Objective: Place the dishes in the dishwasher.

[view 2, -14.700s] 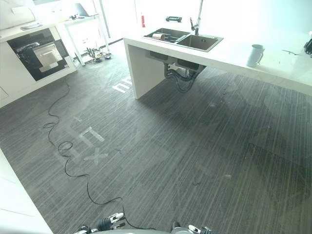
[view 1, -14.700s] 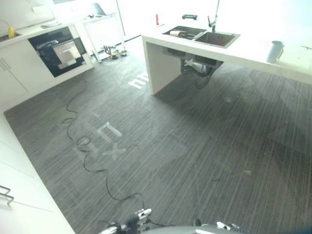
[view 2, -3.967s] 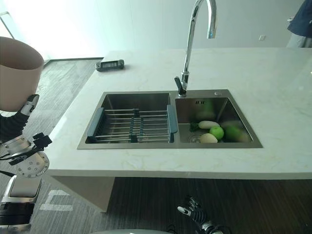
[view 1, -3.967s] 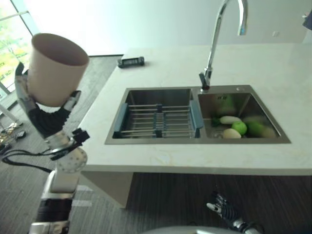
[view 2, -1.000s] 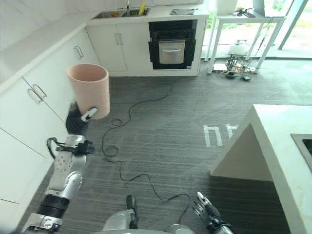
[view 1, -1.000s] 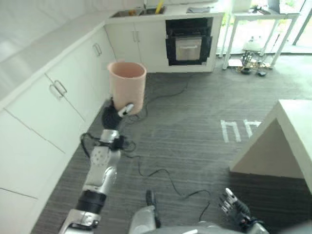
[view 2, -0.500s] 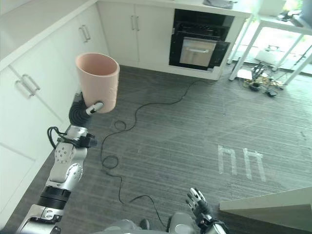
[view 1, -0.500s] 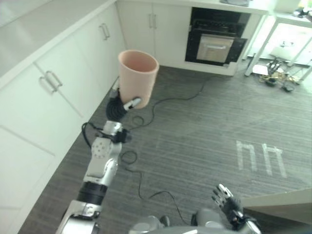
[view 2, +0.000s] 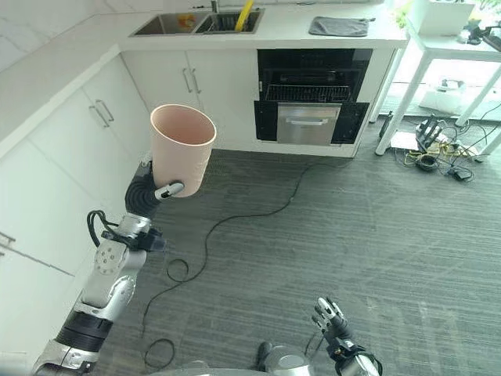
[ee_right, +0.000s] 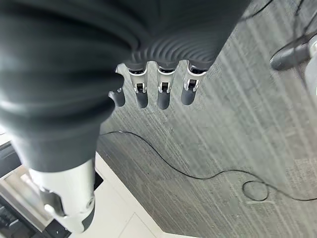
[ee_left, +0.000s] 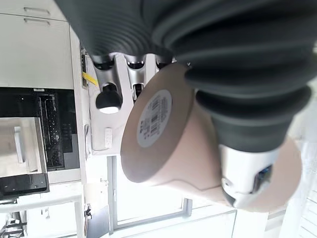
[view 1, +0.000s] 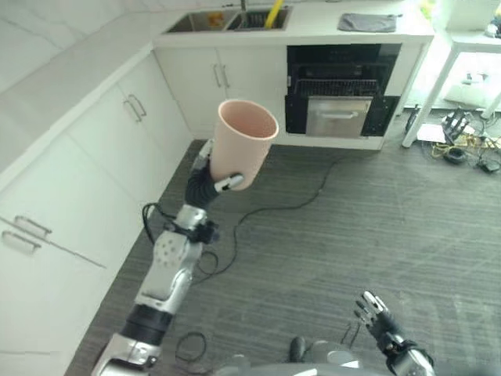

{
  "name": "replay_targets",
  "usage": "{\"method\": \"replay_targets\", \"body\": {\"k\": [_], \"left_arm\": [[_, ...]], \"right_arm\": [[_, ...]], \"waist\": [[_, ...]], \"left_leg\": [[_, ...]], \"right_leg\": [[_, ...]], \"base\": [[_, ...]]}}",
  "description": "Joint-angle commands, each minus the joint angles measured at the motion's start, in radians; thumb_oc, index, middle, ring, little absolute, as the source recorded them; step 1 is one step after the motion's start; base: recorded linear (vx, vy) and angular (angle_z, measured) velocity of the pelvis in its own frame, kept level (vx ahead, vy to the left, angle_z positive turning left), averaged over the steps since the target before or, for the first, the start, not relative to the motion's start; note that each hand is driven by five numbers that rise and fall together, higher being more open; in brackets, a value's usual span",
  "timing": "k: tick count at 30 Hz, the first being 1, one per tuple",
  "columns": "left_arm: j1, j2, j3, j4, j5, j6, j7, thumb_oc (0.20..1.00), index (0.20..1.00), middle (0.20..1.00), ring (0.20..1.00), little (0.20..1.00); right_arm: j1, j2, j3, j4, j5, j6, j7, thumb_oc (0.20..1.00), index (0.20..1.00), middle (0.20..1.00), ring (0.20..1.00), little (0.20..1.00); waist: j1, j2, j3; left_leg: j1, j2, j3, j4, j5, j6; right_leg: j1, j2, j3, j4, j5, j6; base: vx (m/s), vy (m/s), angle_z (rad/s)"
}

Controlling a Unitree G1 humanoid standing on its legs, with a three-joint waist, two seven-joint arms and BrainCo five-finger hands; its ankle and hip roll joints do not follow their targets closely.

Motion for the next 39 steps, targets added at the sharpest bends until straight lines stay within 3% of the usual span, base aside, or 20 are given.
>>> {"method": "replay_targets", "body": {"k": [1,3,4,5,6,7,9,10,12,14,15,16,17,19,22,24,26,29,31,39], "left_arm": [[-0.071,0.03,0.076,0.026,-0.037,-0.045,-0.061,0.2,0.2,0.2,0.2,0.2],[-0.068,0.042,0.076,0.038,-0.039,-0.061,-0.048,0.2,0.2,0.2,0.2,0.2],[-0.057,0.048,0.082,0.04,-0.044,-0.072,-0.039,0.2,0.2,0.2,0.2,0.2],[-0.049,0.052,0.085,0.04,-0.045,-0.077,-0.039,0.2,0.2,0.2,0.2,0.2],[-0.038,0.057,0.092,0.037,-0.048,-0.082,-0.046,0.2,0.2,0.2,0.2,0.2],[-0.023,0.058,0.117,0.031,-0.061,-0.096,-0.097,0.2,0.2,0.2,0.2,0.2],[-0.003,0.054,0.125,0.024,-0.015,-0.109,-0.062,0.2,0.2,0.2,0.2,0.2],[0.006,0.046,0.133,0.021,0.011,-0.114,-0.057,0.2,0.2,0.2,0.2,0.2],[0.001,0.053,0.141,0.033,0.015,-0.109,-0.071,0.2,0.2,0.2,0.2,0.2],[-0.024,0.055,0.13,0.059,0.014,-0.099,-0.101,0.2,0.2,0.2,0.2,0.2],[-0.024,0.055,0.13,0.059,0.014,-0.099,-0.101,0.2,0.2,0.2,0.2,0.2],[-0.056,0.055,0.096,0.067,0.04,-0.082,-0.103,0.2,0.2,0.2,0.2,0.2],[-0.063,0.061,0.081,0.065,0.044,-0.071,-0.088,0.2,0.2,0.2,0.2,0.2],[-0.064,0.056,0.064,0.055,0.058,-0.055,-0.046,0.2,0.2,0.2,0.2,0.2],[-0.073,0.061,0.045,0.045,0.069,-0.046,-0.025,0.2,0.2,0.2,0.2,0.2],[-0.083,0.069,0.039,0.045,0.077,-0.045,-0.011,0.2,0.2,0.2,0.2,0.2],[-0.078,0.082,0.053,0.047,0.077,-0.059,-0.001,0.2,0.2,0.2,0.2,0.2],[-0.071,0.074,0.05,0.04,0.071,-0.061,0.007,0.2,0.2,0.2,0.2,0.2],[-0.054,0.051,0.042,-0.002,0.084,-0.032,0.0,0.2,0.2,0.2,0.2,0.2],[-0.037,0.067,0.077,-0.012,0.057,-0.022,0.001,0.2,0.2,0.2,0.2,0.2]], "right_arm": [[-0.018,-0.031,-0.021,0.018,0.014,-0.043,0.036,1.0,1.0,1.0,1.0,1.0],[-0.033,-0.03,-0.019,0.032,-0.014,-0.04,0.044,1.0,1.0,1.0,1.0,1.0],[-0.039,-0.029,-0.01,0.036,-0.025,-0.037,0.04,1.0,1.0,1.0,1.0,1.0],[-0.04,-0.028,-0.002,0.037,-0.024,-0.037,0.037,1.0,1.0,1.0,1.0,1.0],[-0.037,-0.029,0.006,0.034,-0.02,-0.038,0.036,1.0,1.0,1.0,1.0,1.0],[-0.025,-0.032,0.012,0.007,-0.015,-0.039,0.032,1.0,1.0,1.0,1.0,1.0],[-0.029,-0.03,0.025,-0.009,-0.031,-0.012,0.029,1.0,1.0,1.0,1.0,1.0],[-0.023,-0.028,0.029,-0.011,-0.017,0.018,0.094,1.0,1.0,1.0,1.0,1.0],[-0.007,-0.016,0.033,-0.008,-0.081,0.001,0.092,1.0,1.0,1.0,1.0,1.0],[0.002,-0.001,0.033,-0.002,-0.066,-0.021,0.063,1.0,1.0,1.0,1.0,1.0],[0.002,-0.001,0.033,-0.002,-0.066,-0.021,0.063,1.0,1.0,1.0,1.0,1.0],[0.011,0.028,0.033,-0.028,-0.06,-0.035,0.023,1.0,1.0,1.0,1.0,1.0],[0.016,0.042,0.039,-0.042,-0.074,-0.039,0.0,1.0,1.0,1.0,1.0,1.0],[0.01,0.044,0.048,-0.04,-0.089,-0.042,-0.015,1.0,1.0,1.0,1.0,1.0],[0.004,0.033,0.052,-0.063,-0.09,-0.036,-0.029,1.0,1.0,1.0,1.0,1.0],[0.0,0.023,0.045,-0.069,-0.079,-0.031,-0.027,1.0,1.0,1.0,1.0,1.0],[-0.012,0.026,0.027,-0.05,-0.121,-0.028,-0.004,1.0,1.0,1.0,1.0,1.0],[-0.017,0.018,0.016,-0.036,-0.138,-0.015,-0.009,1.0,1.0,1.0,1.0,1.0],[-0.029,0.011,0.025,-0.022,-0.128,-0.037,-0.02,1.0,1.0,1.0,1.0,1.0],[-0.016,0.005,0.012,0.02,-0.137,-0.08,0.007,1.0,1.0,1.0,1.0,1.0]], "waist": [[0.02,-0.034,-0.018],[0.038,-0.019,-0.009],[0.064,-0.003,-0.005],[0.078,0.002,-0.003],[0.09,0.005,-0.002],[0.096,0.014,-0.003],[0.106,0.015,-0.009],[0.112,0.013,-0.016],[0.112,0.007,-0.029],[0.11,-0.008,-0.046],[0.11,-0.008,-0.046],[0.1,-0.006,-0.054],[0.089,0.008,-0.049],[0.073,0.037,-0.038],[0.041,0.04,-0.008],[0.018,0.021,0.008],[0.0,0.012,0.02],[0.002,0.012,0.005],[0.02,0.005,-0.026],[0.029,0.012,-0.065]], "left_leg": [[0.021,-0.028,0.089,-0.347,-0.096,0.104],[0.02,-0.052,0.083,-0.586,-0.091,0.108],[-0.012,-0.056,0.045,-0.804,-0.053,0.091],[-0.034,-0.048,0.024,-0.865,-0.018,0.078],[-0.064,-0.031,0.017,-0.909,0.036,0.062],[-0.113,0.013,0.099,-0.911,0.083,0.049],[-0.117,-0.004,0.093,-0.886,0.059,0.066],[-0.106,-0.022,0.092,-0.877,0.033,0.08],[-0.077,-0.041,0.108,-0.886,0.001,0.104],[-0.034,-0.074,0.118,-0.918,-0.023,0.137],[-0.034,-0.074,0.118,-0.918,-0.023,0.137],[0.025,-0.109,0.1,-0.972,-0.043,0.185],[0.061,-0.113,0.083,-0.995,-0.05,0.199],[0.123,-0.107,0.056,-1.018,-0.06,0.201],[0.182,-0.105,0.029,-1.021,-0.077,0.19],[0.225,-0.104,0.015,-1.028,-0.112,0.181],[0.277,-0.084,0.027,-1.036,-0.173,0.175],[0.277,-0.06,0.055,-1.034,-0.164,0.159],[0.268,-0.04,0.08,-1.008,-0.154,0.137],[0.267,-0.03,0.109,-0.991,-0.166,0.113]], "right_leg": [[0.002,-0.08,0.021,0.012,0.034,0.196],[0.039,-0.056,0.078,-0.018,0.021,0.212],[0.079,-0.04,0.127,-0.051,0.011,0.227],[0.098,-0.037,0.144,-0.062,0.007,0.231],[0.119,-0.038,0.155,-0.073,0.002,0.233],[0.146,-0.054,0.117,-0.072,-0.02,0.247],[0.167,-0.068,0.118,-0.042,-0.049,0.254],[0.185,-0.074,0.124,-0.018,-0.074,0.264],[0.194,-0.084,0.112,0.022,-0.096,0.275],[0.178,-0.102,0.102,0.117,-0.02,0.319],[0.178,-0.102,0.102,0.117,-0.02,0.319],[0.076,-0.093,0.115,0.375,0.145,0.398],[0.005,-0.068,0.117,0.517,0.198,0.424],[-0.109,-0.109,0.07,0.57,0.17,0.394],[-0.147,-0.13,0.052,0.373,0.108,0.359],[-0.172,-0.178,0.054,0.147,0.155,0.362],[-0.227,-0.209,0.059,0.098,0.216,0.388],[-0.173,-0.19,0.04,0.043,0.156,0.373],[-0.054,-0.157,0.028,-0.043,0.11,0.337],[0.046,-0.146,0.014,-0.167,0.107,0.317]], "base": [[0.5,-0.08,-0.55],[0.56,0.119,-0.64],[0.57,0.19,-1.05],[0.59,0.159,-1.81],[0.63,0.172,-1.83],[0.77,0.262,-1.58],[0.57,0.236,-1.39],[0.33,0.156,-1.2],[0.35,0.161,-0.25],[0.26,0.104,0.35],[0.32,0.148,0.42],[0.32,0.135,0.47],[0.46,0.161,0.14],[0.29,0.014,0.34],[0.19,-0.148,-0.06],[0.21,-0.263,0.47],[0.23,-0.274,0.53],[0.15,-0.231,0.26],[0.17,-0.241,0.33],[0.06,-0.022,-0.24]]}}
